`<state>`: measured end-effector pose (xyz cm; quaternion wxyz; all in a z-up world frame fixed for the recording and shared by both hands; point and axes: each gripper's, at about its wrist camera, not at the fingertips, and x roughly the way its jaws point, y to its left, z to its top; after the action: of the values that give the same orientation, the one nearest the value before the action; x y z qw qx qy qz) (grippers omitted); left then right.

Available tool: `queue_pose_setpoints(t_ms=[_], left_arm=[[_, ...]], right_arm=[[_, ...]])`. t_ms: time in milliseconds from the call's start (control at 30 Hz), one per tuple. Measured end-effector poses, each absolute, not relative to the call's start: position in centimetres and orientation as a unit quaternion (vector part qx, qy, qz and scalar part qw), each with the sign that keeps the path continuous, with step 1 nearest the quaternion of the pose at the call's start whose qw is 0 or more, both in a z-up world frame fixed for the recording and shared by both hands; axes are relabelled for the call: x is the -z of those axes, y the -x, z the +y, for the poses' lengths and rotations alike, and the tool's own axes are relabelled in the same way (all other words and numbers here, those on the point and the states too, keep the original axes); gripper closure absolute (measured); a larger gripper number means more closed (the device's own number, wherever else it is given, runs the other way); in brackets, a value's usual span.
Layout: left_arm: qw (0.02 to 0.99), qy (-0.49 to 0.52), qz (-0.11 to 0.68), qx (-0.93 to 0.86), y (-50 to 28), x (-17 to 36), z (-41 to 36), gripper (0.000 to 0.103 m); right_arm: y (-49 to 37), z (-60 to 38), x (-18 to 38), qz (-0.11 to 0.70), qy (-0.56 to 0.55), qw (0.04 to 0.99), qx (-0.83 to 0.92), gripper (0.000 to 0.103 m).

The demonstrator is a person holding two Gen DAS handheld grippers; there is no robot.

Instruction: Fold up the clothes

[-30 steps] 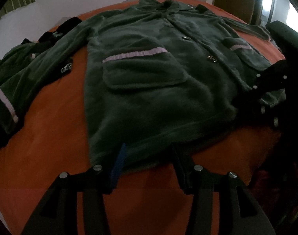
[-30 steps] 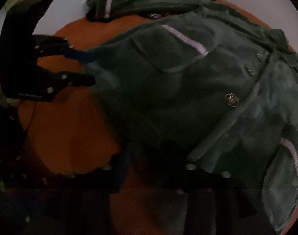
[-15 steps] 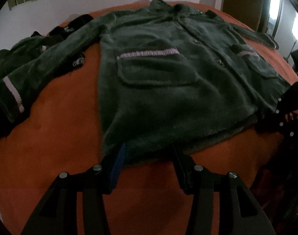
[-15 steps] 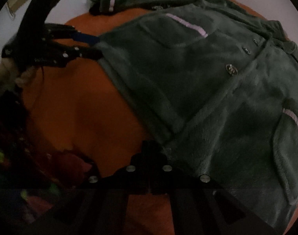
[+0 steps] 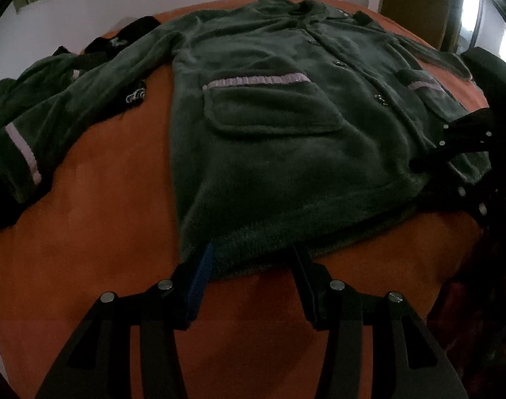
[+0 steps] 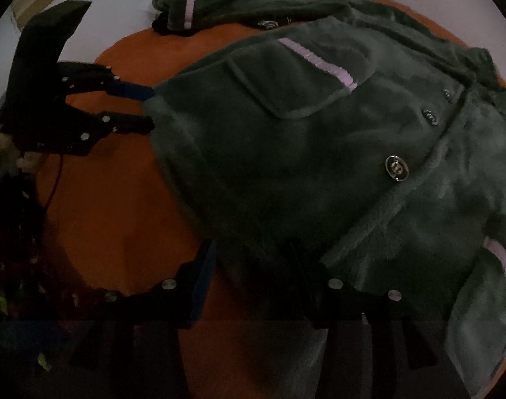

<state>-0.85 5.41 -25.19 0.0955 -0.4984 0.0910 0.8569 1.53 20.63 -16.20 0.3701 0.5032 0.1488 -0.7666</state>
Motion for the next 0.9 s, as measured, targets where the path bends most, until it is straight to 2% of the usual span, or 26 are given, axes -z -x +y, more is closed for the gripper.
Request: queue_pose_setpoints(t_ms=[33,100,200,467,567,600,633,900], left_arm=[[0.094,0.499,0.090,-0.857,0.9,25.2,5.4,0.053],[0.090,0.500,0.092,-0.857,0.9,25.3,5.6,0.053],[0.086,0.500,0.096,-0.856,0.9,25.4,5.7,0.053],[0.078,0.501,0.092,-0.857,0.8,25.7,5.2,0.052],[0.065,0.505,0.089,-0.856,0.9,25.8,4.9,0.049],[0.056,0.509,0.090,-0.854,1.0,25.9,4.8,0.045],[0.048,0.513,0.085,-0.853,1.1,26.0,4.6,0.042],[0.020,0.524,0.073,-0.848,1.7,26.0,4.0,0.042]], right_arm=[[-1.1,20.8,16.2,0.138,-0.507,0.368,0.767,0.079],[-0.7,21.2,15.9,0.119,-0.510,0.368,0.768,0.091],[-1.7,21.4,15.0,0.126,-0.495,0.372,0.775,0.093],[-3.2,21.4,13.5,0.155,-0.486,0.372,0.776,0.091],[-2.5,21.7,13.6,0.154,-0.498,0.362,0.772,0.081],[-2.5,21.7,13.7,0.160,-0.498,0.359,0.773,0.076],[-2.4,21.7,13.8,0.167,-0.498,0.356,0.773,0.075],[-2.1,21.3,14.0,0.205,-0.484,0.324,0.787,0.073]])
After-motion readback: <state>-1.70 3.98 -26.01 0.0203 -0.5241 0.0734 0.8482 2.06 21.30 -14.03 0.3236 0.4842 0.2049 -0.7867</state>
